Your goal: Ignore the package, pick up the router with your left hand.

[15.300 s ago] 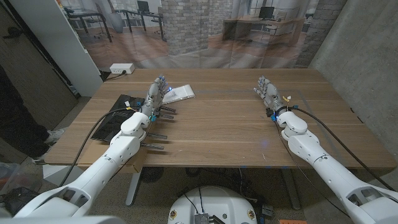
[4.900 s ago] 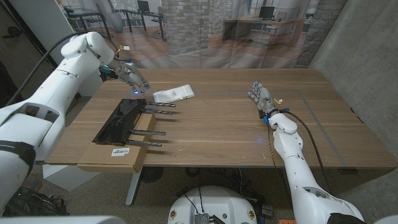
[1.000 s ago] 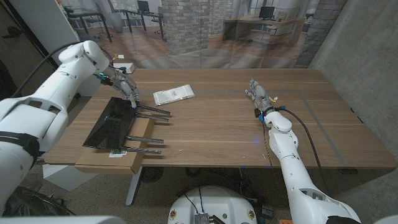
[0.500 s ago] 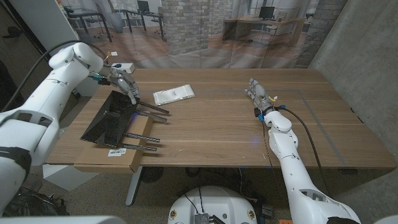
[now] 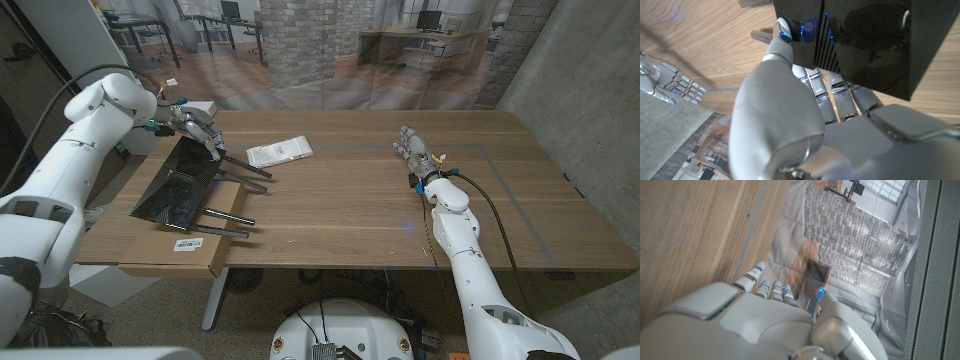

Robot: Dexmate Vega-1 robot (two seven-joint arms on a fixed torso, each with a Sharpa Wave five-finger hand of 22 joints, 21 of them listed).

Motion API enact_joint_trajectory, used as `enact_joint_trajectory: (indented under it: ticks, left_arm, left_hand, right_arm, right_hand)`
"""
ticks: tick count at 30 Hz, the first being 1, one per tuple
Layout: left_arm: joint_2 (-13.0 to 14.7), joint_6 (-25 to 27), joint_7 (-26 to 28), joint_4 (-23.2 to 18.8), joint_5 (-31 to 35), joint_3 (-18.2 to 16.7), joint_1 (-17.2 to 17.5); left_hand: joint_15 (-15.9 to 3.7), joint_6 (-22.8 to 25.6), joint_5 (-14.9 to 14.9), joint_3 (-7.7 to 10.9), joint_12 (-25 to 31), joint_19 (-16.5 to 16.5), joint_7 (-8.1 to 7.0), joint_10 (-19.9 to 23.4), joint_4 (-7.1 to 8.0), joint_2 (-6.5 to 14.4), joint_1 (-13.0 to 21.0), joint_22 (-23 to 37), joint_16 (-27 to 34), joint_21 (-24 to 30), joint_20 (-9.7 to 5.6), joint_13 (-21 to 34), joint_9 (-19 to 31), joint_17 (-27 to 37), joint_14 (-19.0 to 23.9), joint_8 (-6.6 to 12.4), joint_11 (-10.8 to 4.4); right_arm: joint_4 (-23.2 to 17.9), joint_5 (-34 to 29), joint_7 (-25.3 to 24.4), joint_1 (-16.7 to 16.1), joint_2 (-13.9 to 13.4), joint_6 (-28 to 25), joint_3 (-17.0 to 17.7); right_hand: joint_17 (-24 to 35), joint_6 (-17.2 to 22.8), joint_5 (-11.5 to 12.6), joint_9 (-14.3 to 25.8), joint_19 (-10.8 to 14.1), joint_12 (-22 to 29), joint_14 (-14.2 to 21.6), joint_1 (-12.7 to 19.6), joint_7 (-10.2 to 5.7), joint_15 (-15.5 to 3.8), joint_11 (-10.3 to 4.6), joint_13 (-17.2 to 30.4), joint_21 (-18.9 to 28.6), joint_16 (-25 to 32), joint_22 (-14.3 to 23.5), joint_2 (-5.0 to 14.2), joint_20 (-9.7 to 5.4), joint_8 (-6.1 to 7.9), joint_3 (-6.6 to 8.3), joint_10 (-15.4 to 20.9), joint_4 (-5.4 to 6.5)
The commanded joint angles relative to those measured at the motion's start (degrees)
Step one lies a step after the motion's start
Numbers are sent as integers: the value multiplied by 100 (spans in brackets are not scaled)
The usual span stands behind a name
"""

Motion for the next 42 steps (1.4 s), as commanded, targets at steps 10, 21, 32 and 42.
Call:
enact_joint_trajectory:
  ticks: [10,21,32,42]
  left_arm:
    - [-94,-218,634,-356,-795,-693,505]
    - [-144,-253,744,-456,-1023,-811,574]
    - [-225,-300,793,-532,-1313,-962,635]
    - [-303,-364,798,-579,-1591,-1096,667]
  left_hand:
    - [-1537,283,195,144,-52,-85,236,312,42,804,928,-69,-100,209,-140,164,2079,16,1042,-46,-206]
    - [-1534,291,217,189,-111,-133,262,357,45,778,940,-142,-163,331,-129,236,1954,41,1084,-67,-177]
    - [-1532,291,240,232,-167,-158,258,399,49,763,945,-206,-213,427,-119,292,1861,61,1119,-73,-152]
    - [-1529,288,263,276,-235,-185,272,408,51,753,945,-264,-258,514,-108,351,1779,86,1153,-69,-133]
  right_arm:
    - [-26,-12,-19,-35,-6,62,10]
    - [-21,-12,-21,-40,-11,86,20]
    - [-40,5,-10,-65,-12,118,43]
    - [-67,18,-6,-101,-1,147,65]
  right_hand:
    - [19,-18,44,26,53,39,-14,-8,55,25,43,29,23,8,14,212,-65,39,9,26,-38]
    - [17,-15,45,26,54,39,-14,0,60,21,43,29,23,7,14,214,-68,41,10,26,-47]
    - [18,-15,45,26,55,39,-16,6,61,21,43,29,23,8,14,217,-67,41,7,24,-55]
    - [19,-18,44,26,56,39,-19,12,66,22,46,29,22,9,14,223,-74,41,3,24,-63]
